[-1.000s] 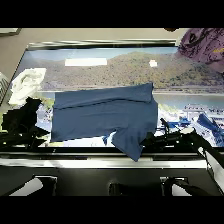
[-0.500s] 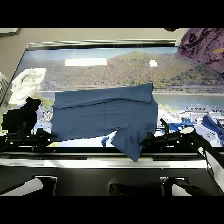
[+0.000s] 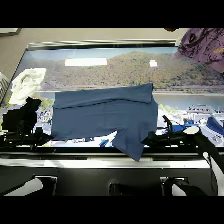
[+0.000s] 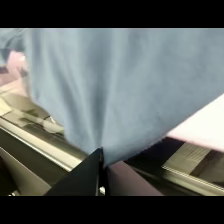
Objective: Fold the clothes and pants, and hang the long-sleeved shirts on hangers.
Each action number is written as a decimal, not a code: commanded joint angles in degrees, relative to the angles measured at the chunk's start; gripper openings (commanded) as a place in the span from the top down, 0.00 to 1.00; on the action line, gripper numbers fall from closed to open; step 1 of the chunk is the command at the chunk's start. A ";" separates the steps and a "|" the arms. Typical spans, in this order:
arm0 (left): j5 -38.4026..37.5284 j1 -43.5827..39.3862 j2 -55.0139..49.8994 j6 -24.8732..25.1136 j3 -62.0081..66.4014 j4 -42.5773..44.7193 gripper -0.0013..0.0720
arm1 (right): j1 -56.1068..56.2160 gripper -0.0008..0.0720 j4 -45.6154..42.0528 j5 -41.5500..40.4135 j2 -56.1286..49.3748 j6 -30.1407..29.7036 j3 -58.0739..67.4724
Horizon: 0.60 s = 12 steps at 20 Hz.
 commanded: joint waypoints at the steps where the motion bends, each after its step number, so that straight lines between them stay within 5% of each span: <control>1: -4.00 0.00 7.41 -8.66 0.72 5.27 0.96 | 0.15 0.95 -7.19 5.11 10.05 6.29 0.17; 5: -7.45 -0.04 22.88 -19.52 0.70 16.59 0.96 | 0.15 0.95 -14.32 14.93 24.98 13.46 0.20; 8: -4.61 -2.38 29.18 -19.82 0.72 16.17 0.96 | 0.15 0.96 -15.65 16.48 32.37 15.80 1.38; 12: 3.72 -7.80 27.91 -19.91 2.36 16.15 0.96 | 0.15 0.96 -19.23 11.80 27.80 13.03 8.26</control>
